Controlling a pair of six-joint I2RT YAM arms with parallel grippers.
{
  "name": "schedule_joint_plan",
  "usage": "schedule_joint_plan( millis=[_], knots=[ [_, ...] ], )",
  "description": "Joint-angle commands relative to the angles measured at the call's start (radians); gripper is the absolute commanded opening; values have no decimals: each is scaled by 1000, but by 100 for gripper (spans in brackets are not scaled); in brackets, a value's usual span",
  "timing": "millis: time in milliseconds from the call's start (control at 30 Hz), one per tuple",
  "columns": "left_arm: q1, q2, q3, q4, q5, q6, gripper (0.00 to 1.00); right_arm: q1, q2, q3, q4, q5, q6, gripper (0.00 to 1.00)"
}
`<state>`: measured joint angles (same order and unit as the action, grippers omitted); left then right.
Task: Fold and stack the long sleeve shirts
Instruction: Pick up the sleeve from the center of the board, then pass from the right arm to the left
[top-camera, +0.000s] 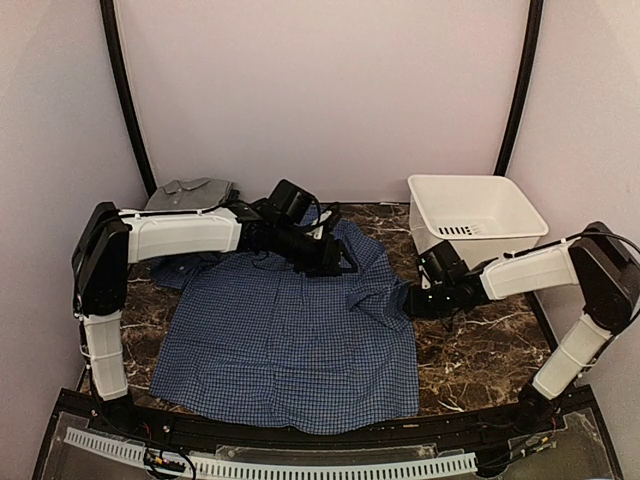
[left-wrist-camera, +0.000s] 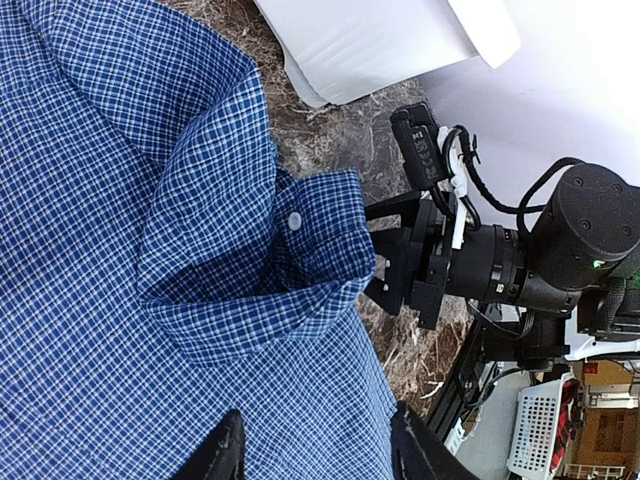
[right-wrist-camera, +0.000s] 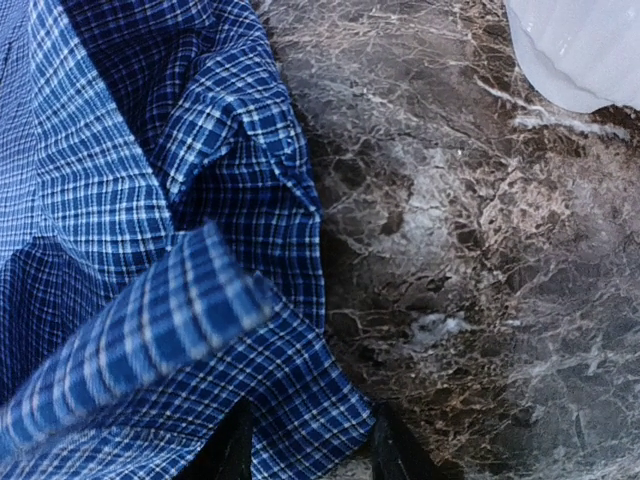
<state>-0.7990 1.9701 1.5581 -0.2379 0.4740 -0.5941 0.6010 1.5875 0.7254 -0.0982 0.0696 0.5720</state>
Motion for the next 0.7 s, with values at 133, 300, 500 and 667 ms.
schedule_joint_plan(
  millis=[133, 300, 500, 667],
  knots=[
    [18, 14, 42, -51, 16, 13, 48, 34, 0, 112, -111, 96, 21, 4],
    [24, -2, 30, -47, 70, -1, 47, 65, -120, 188, -166, 131, 0, 0],
    [33, -67, -59, 58, 165, -63, 48, 137, -189, 210, -55, -18, -73, 0],
    [33, -146, -161, 115, 182, -37, 50, 173, -146, 211, 59, -196, -132, 0]
  ],
)
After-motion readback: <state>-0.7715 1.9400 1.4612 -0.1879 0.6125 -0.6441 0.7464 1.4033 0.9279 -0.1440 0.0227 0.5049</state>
